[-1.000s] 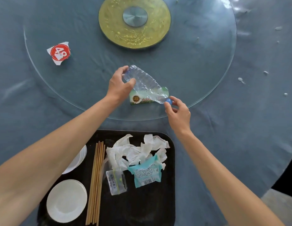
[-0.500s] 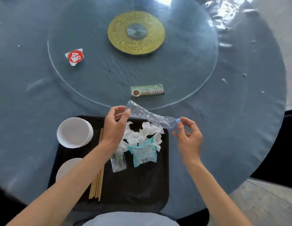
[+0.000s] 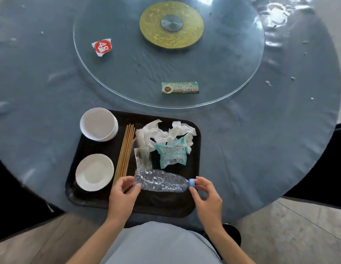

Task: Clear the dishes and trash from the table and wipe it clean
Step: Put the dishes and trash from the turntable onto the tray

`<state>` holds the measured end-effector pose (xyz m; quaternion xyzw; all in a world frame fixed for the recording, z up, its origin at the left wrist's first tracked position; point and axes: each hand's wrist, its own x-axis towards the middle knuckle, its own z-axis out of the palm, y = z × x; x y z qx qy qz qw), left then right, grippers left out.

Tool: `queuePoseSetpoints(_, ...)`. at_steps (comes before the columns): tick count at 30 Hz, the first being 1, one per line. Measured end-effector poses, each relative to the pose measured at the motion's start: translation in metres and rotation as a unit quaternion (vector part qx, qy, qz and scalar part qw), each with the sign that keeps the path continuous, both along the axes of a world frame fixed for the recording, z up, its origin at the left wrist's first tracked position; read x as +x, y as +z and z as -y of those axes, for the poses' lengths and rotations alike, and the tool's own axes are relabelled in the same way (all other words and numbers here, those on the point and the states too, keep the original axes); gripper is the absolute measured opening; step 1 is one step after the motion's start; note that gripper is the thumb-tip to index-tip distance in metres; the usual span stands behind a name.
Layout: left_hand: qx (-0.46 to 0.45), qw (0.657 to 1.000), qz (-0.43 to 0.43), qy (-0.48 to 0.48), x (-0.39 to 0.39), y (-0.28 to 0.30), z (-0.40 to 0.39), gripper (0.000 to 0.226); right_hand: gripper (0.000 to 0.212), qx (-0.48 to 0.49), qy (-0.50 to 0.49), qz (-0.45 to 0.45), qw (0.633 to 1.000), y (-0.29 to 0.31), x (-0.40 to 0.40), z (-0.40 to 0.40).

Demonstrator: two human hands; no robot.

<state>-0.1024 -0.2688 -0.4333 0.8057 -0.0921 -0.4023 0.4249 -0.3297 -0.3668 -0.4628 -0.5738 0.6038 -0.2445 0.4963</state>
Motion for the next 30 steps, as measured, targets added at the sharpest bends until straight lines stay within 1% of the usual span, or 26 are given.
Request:
queuePoseSetpoints(5,0.020,0.999,0.003,-0.032,-0.001,-0.011,-0.013,0.030,0.034,-0.029,0.016,-0.019,0.999,-0.009,0.003,-0.008)
queuePoseSetpoints(11,0.030,0.997,0.002,-0.066,0.009,-0.016,-0.020,0.037,0.036,-0.032,0.025,-0.030,0.999,-0.011,0.012,-0.015)
queuePoseSetpoints(16,0.009,0.998,0.017,-0.065,0.017,-0.008,-0.020,0.032,0.036,-0.039,-0.012,-0.040,0.998,0.001,0.025,-0.025)
queuePoseSetpoints(18,0.002,0.995,0.040,-0.090,0.019,0.000,-0.015,0.031,0.037,-0.053,-0.041,-0.041,0.997,0.009,0.031,-0.029)
queuePoseSetpoints(19,-0.007,0.991,0.067,-0.115,0.022,0.004,-0.012,0.031,0.037,-0.058,-0.058,-0.040,0.996,0.014,0.035,-0.031)
queuePoseSetpoints(21,-0.059,0.967,0.155,-0.194,0.031,0.013,-0.003,0.034,0.037,-0.073,-0.087,-0.038,0.993,0.024,0.041,-0.033)
queuePoseSetpoints(22,-0.098,0.944,0.199,-0.244,0.037,0.017,0.004,0.038,0.037,-0.084,-0.098,-0.041,0.991,0.028,0.043,-0.033)
queuePoseSetpoints(24,-0.166,0.885,0.264,-0.346,0.050,0.027,0.023,0.046,0.040,-0.112,-0.119,-0.060,0.985,0.041,0.049,-0.032)
queuePoseSetpoints(26,-0.211,0.833,0.301,-0.413,0.060,0.043,0.046,0.052,0.045,-0.151,-0.150,-0.077,0.974,0.058,0.054,-0.032)
queuePoseSetpoints(30,-0.267,0.747,0.346,-0.501,0.064,0.081,0.085,0.069,0.054,-0.223,-0.190,-0.120,0.948,0.103,0.056,-0.037)
